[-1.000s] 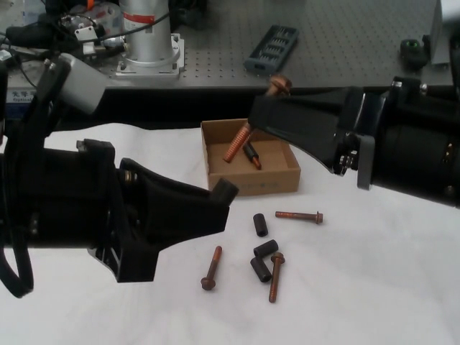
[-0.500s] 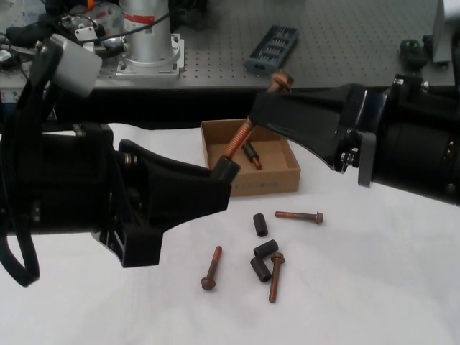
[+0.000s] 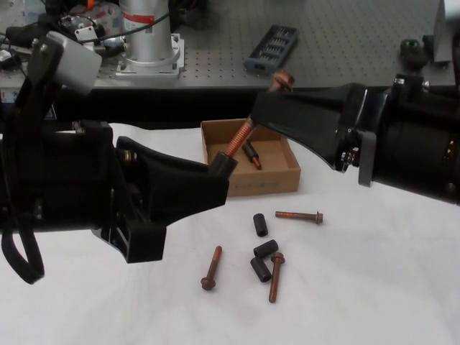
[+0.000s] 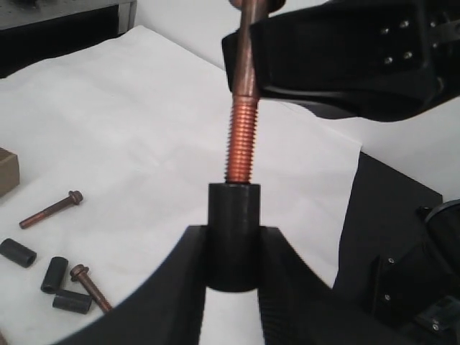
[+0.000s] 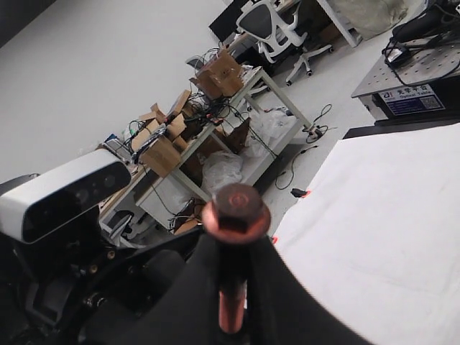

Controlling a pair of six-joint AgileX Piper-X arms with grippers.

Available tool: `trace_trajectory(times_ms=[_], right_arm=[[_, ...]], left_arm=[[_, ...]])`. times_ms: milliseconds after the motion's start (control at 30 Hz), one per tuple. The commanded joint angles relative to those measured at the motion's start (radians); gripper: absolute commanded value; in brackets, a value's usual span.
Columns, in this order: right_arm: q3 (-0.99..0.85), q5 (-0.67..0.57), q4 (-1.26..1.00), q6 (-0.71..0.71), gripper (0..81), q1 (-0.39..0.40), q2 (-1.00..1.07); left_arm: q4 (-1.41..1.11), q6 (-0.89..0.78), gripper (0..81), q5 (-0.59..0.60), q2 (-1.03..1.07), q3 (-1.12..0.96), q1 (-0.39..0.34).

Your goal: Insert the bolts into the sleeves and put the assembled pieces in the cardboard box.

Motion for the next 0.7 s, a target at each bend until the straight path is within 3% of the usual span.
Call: trace_trajectory(times_ms=[0, 667], right_arm=[[-0.014, -0.046, 0.002, -0.005, 1.9, 0.001, 0.002], [-0.019, -0.129, 0.110, -0.054, 1.9, 0.006, 0.002]], left_arm=[[-0.029, -0.009, 0.6, -0.001, -0.009, -0.001, -0.003], [-0.029, -0.009, 0.6, 0.041, -0.009, -0.001, -0.003]])
